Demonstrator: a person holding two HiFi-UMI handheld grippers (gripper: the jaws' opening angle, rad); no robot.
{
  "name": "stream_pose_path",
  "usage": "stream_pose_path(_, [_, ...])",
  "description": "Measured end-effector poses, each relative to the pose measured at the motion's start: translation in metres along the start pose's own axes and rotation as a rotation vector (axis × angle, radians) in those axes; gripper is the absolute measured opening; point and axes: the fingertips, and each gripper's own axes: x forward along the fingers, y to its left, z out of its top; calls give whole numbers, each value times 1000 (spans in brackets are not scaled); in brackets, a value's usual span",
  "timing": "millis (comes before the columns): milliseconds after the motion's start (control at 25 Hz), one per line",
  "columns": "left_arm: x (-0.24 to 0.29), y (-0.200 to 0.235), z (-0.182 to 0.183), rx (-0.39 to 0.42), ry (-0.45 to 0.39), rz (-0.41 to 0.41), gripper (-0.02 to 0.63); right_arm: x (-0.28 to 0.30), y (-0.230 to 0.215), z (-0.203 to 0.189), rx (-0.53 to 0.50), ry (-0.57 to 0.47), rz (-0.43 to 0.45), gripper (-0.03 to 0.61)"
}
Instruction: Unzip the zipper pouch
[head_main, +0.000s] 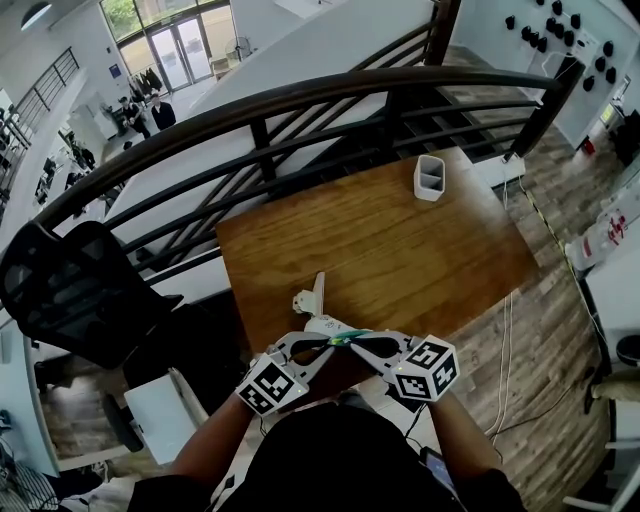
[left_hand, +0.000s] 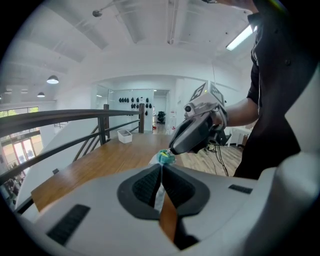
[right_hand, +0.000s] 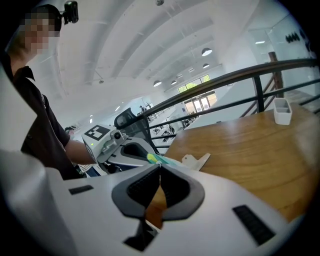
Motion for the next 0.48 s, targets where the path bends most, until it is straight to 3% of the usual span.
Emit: stream_pose_path(480, [-3, 5, 7, 31, -21, 28, 17, -8, -23, -4, -35, 31, -131, 2])
